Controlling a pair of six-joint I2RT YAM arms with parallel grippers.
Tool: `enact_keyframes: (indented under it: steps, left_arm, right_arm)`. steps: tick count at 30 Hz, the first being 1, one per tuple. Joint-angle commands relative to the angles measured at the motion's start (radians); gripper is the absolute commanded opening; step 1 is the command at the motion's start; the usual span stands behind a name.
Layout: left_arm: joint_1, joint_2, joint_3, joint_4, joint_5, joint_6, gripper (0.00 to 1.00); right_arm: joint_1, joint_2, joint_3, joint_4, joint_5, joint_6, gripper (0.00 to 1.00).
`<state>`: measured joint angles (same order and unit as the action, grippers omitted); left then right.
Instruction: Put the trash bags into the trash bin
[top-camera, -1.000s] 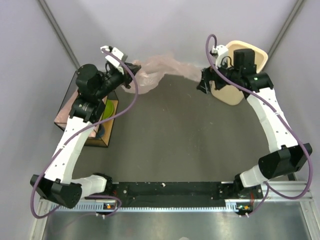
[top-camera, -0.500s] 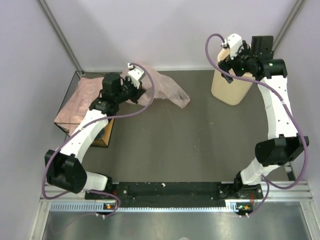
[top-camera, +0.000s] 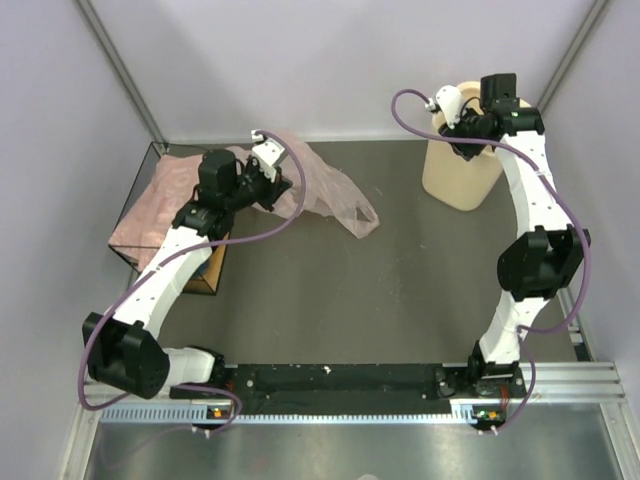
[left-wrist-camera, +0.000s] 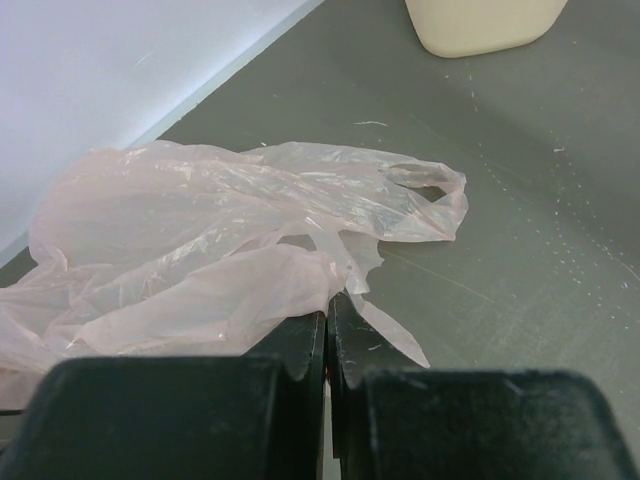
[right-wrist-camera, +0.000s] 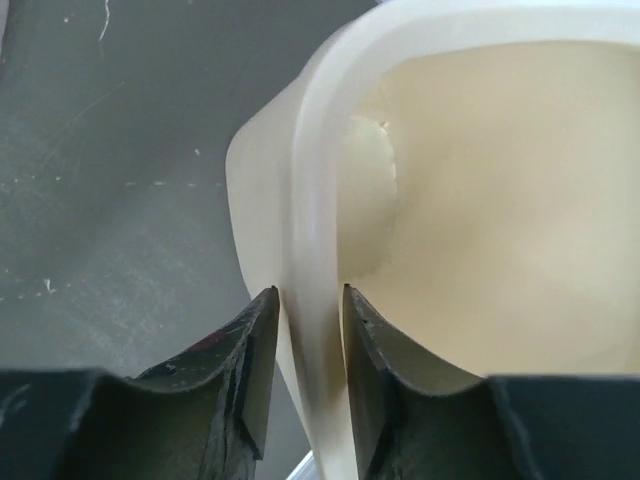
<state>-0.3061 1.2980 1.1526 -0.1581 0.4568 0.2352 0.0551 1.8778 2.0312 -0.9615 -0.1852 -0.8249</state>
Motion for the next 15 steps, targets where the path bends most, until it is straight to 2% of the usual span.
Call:
enact_keyframes:
  steps: [1,4,11,15]
  left_arm:
    - [0.002,-0.023,0.01,0.017,0.017,0.013,0.0]
    - [0.002,-0.023,0.018,0.014,0.011,0.019,0.0]
    - [0.002,-0.013,0.027,0.009,-0.001,0.015,0.0]
    - [0.004,-0.002,0.042,-0.007,-0.029,0.001,0.0]
  right_arm:
    - [-0.009,-0.026,0.058,-0.057,-0.043,-0.042,0.15]
    - [-0.008,-0.061,0.069,-0.104,-0.115,-0.014,0.0]
    - [0.086,-0.204,0.061,-0.226,-0.252,0.073,0.0]
    - [0.186,-0.311,-0.052,-0.246,-0.264,0.116,0.0]
